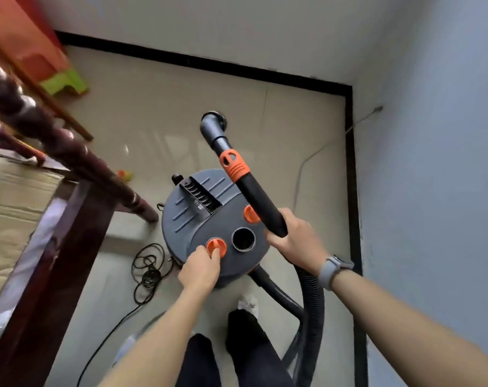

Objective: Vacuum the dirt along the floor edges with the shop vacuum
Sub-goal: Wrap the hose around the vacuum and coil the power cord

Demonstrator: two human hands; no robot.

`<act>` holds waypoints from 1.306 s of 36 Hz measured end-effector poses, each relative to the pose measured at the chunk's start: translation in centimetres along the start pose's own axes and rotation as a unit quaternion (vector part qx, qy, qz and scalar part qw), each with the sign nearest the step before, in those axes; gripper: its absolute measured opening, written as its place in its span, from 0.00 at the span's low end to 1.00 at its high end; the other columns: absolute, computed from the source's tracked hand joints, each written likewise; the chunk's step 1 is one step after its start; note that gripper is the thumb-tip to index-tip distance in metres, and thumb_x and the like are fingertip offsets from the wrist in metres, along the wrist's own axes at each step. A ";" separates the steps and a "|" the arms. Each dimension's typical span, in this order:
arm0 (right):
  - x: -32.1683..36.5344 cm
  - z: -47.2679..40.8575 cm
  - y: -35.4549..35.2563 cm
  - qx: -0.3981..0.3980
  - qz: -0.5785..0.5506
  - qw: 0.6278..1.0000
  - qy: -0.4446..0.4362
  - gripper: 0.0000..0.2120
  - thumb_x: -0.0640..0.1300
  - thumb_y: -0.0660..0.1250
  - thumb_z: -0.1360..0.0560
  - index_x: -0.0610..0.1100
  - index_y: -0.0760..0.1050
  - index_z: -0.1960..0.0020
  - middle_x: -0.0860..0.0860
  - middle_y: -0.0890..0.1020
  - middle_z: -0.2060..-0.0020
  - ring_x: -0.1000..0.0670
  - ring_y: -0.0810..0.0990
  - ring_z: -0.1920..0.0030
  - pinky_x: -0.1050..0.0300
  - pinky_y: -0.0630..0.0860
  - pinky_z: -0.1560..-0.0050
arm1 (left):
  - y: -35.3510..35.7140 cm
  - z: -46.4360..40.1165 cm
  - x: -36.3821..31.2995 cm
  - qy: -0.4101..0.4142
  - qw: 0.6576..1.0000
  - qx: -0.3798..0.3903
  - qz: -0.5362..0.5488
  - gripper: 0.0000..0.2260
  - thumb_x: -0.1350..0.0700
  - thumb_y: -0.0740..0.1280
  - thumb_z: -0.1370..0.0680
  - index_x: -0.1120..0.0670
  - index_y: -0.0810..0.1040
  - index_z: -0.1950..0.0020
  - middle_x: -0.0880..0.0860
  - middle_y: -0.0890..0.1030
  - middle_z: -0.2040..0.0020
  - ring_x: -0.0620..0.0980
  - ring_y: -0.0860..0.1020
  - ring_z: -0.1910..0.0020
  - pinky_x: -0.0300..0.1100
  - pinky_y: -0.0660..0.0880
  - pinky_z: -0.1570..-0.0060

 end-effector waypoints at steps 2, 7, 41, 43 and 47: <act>-0.5 -1.3 0.9 0.003 -0.005 1.000 -0.003 0.14 0.49 0.67 0.25 0.44 0.71 0.43 0.46 0.81 0.57 0.39 0.78 0.54 0.53 0.63 0.62 | 0.8 -0.9 -0.2 -0.004 0.998 -0.005 -0.065 0.22 0.41 0.53 0.19 0.57 0.74 0.41 0.57 0.79 0.42 0.59 0.77 0.42 0.47 0.71 0.48; -1.7 -3.9 2.5 0.002 -0.022 1.000 0.016 0.15 0.49 0.68 0.25 0.45 0.71 0.42 0.47 0.80 0.58 0.40 0.79 0.53 0.55 0.63 0.61 | 1.7 -2.9 -0.7 0.033 0.980 -0.022 -0.193 0.24 0.39 0.52 0.19 0.55 0.79 0.45 0.55 0.82 0.47 0.57 0.80 0.47 0.43 0.70 0.56; -10.0 -5.3 0.7 -0.044 -0.080 0.993 0.076 0.15 0.53 0.67 0.25 0.46 0.71 0.43 0.50 0.79 0.59 0.43 0.79 0.57 0.47 0.76 0.55 | 3.6 -8.8 -14.0 0.062 0.986 -0.029 -0.152 0.12 0.55 0.57 0.21 0.56 0.70 0.63 0.54 0.79 0.57 0.57 0.77 0.57 0.40 0.64 0.64; -10.3 -5.3 0.4 -0.041 -0.077 0.994 0.074 0.15 0.53 0.67 0.24 0.46 0.71 0.42 0.50 0.79 0.59 0.43 0.79 0.57 0.48 0.76 0.55 | 4.0 -8.9 -13.6 0.035 0.993 -0.024 -0.109 0.12 0.52 0.56 0.21 0.58 0.74 0.57 0.54 0.78 0.57 0.59 0.78 0.52 0.43 0.67 0.58; -10.8 -5.3 -0.1 -0.043 -0.070 0.994 0.070 0.14 0.52 0.67 0.25 0.45 0.71 0.44 0.48 0.79 0.60 0.42 0.78 0.58 0.47 0.76 0.56 | 4.7 -8.6 -12.8 -0.066 0.997 -0.010 0.025 0.18 0.48 0.55 0.22 0.57 0.79 0.50 0.55 0.84 0.55 0.58 0.79 0.51 0.47 0.72 0.52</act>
Point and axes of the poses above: each hand's wrist, its own z-axis away from the middle knuckle, its own y-axis out of the palm, x = y × z, the point moved 2 cm from there along -z, towards the middle knuckle
